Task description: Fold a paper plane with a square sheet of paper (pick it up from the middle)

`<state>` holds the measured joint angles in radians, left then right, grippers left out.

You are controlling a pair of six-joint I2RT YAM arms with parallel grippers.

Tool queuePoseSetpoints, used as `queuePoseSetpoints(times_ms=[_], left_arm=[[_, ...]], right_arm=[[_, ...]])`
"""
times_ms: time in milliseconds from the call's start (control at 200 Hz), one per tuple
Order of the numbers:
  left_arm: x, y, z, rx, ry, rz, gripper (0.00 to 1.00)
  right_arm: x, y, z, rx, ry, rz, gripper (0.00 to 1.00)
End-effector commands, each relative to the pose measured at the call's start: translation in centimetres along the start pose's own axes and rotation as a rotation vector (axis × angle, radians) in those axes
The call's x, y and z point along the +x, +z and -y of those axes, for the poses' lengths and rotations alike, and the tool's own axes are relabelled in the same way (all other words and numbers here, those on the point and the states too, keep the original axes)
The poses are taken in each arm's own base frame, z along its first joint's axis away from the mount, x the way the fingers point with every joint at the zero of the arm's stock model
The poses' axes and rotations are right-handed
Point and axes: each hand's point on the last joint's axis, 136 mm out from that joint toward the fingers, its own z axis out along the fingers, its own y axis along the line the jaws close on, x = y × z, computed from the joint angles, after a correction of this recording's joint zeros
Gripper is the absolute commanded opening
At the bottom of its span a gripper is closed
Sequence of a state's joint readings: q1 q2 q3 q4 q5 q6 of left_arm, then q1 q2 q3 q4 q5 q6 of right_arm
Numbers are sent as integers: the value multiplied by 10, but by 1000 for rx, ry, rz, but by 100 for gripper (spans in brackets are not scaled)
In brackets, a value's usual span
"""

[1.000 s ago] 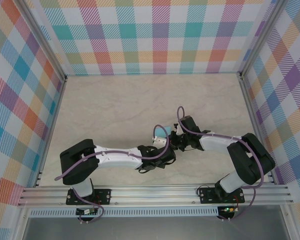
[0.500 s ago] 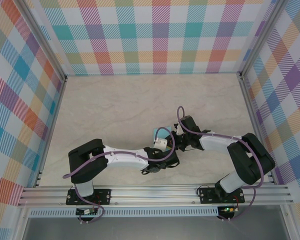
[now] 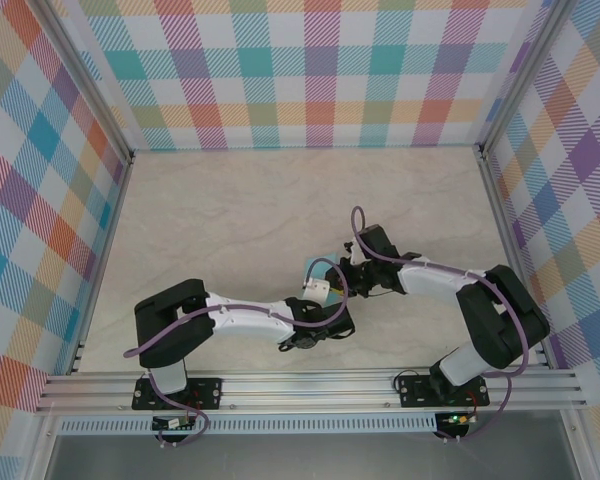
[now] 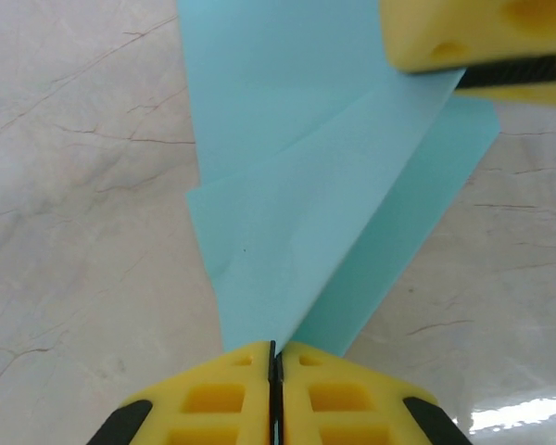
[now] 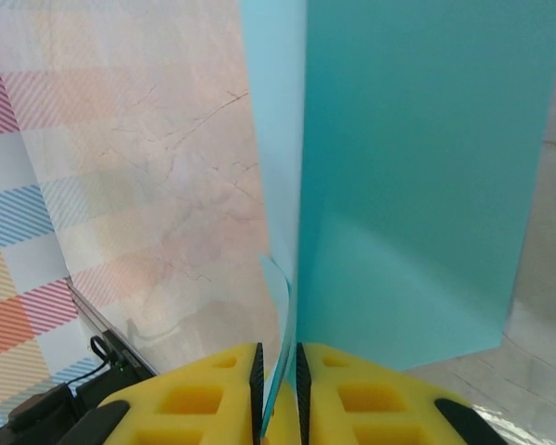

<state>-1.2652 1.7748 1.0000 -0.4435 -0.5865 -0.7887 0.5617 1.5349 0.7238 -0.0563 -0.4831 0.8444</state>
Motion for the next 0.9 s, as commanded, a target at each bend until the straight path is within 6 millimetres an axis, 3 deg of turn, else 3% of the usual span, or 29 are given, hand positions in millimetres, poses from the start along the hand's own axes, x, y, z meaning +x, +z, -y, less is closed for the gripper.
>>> queuePoseSetpoints(times_ms=[0,320,450,775,895], left_arm=[[-4,-12,-10,-7,36,36,10],[-8,-15,-8,-3,50,44,22],[-6,-13,-8,-10,52,35,23],[0,-9,-9,-21,53,20,17],[1,-8,-8,-8,50,15,9]], right_arm=[[3,3,0,9,-20,-59,19],[3,5,-3,4,-26,-83,10],[4,5,-3,4,-27,-85,9],[4,5,-2,11,-27,-87,8],[3,5,-2,12,-28,-87,8]])
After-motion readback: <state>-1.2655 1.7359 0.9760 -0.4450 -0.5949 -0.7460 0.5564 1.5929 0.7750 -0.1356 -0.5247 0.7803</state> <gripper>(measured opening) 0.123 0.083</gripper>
